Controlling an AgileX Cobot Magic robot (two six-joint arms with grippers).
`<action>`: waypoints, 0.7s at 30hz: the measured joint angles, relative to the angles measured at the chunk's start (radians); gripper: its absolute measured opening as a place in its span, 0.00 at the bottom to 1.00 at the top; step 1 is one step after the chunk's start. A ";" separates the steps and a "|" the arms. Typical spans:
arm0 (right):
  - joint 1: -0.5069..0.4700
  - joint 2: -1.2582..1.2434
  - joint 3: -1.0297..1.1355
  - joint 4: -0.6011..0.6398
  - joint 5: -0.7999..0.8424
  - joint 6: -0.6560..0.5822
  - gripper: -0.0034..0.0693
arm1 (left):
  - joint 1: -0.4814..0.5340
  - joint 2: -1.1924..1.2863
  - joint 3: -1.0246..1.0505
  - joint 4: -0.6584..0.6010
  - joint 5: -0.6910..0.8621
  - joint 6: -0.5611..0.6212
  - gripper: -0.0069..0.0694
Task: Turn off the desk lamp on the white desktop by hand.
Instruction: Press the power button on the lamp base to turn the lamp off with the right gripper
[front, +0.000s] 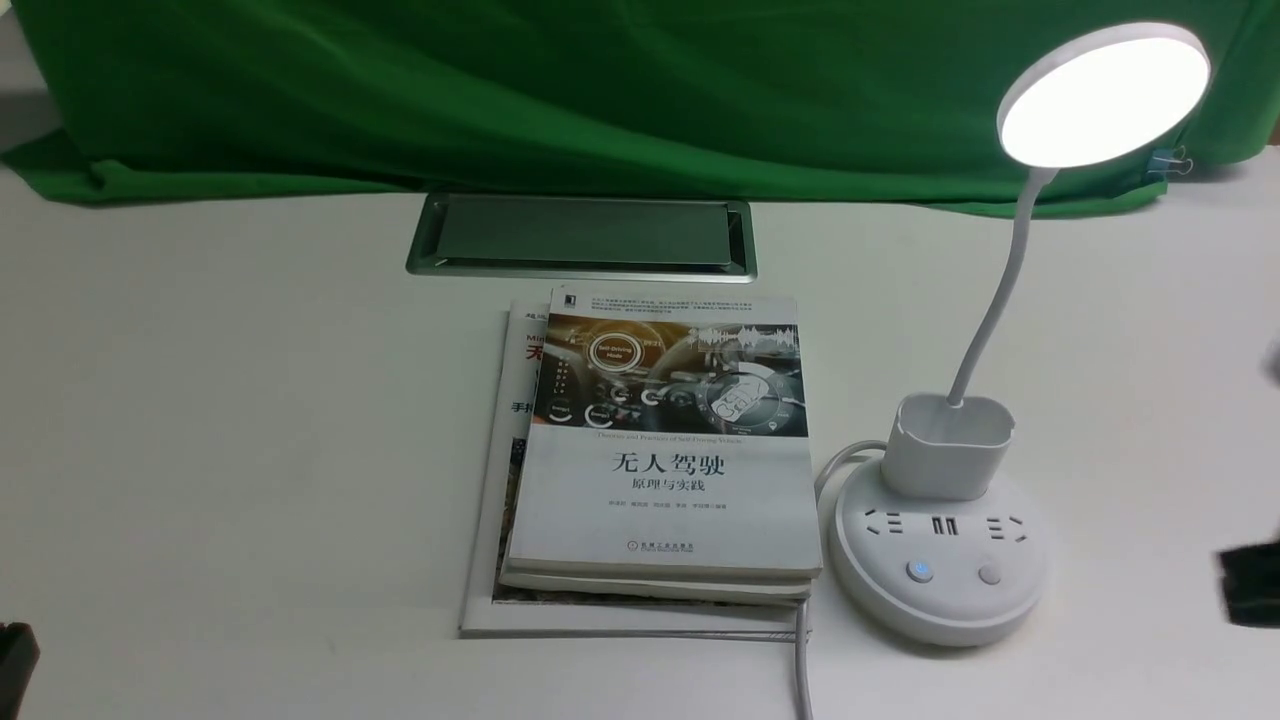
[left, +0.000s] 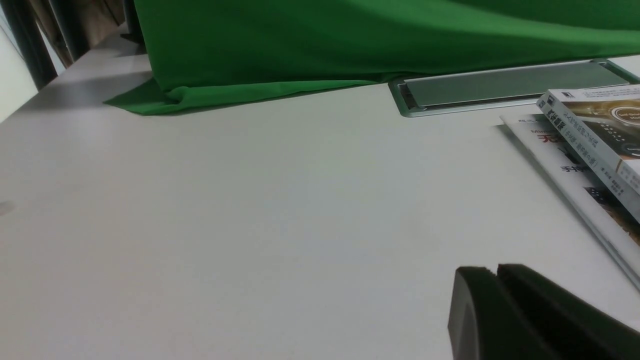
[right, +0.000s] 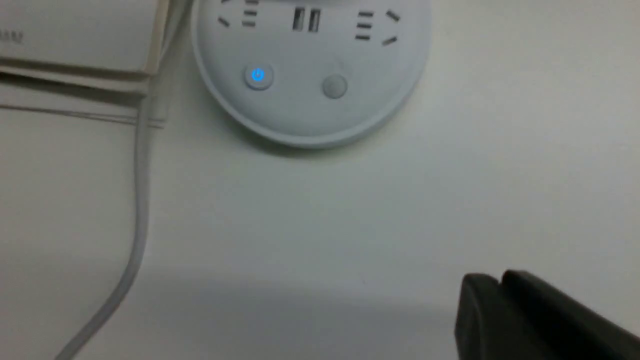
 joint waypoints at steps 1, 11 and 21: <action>0.027 0.044 -0.012 0.000 -0.012 0.006 0.16 | 0.000 0.000 0.000 0.000 0.000 0.000 0.12; 0.143 0.369 -0.166 -0.044 -0.085 0.074 0.16 | 0.000 0.000 0.000 0.000 0.000 0.000 0.12; 0.143 0.549 -0.210 -0.042 -0.133 0.075 0.16 | 0.000 0.000 0.000 0.000 0.000 0.000 0.12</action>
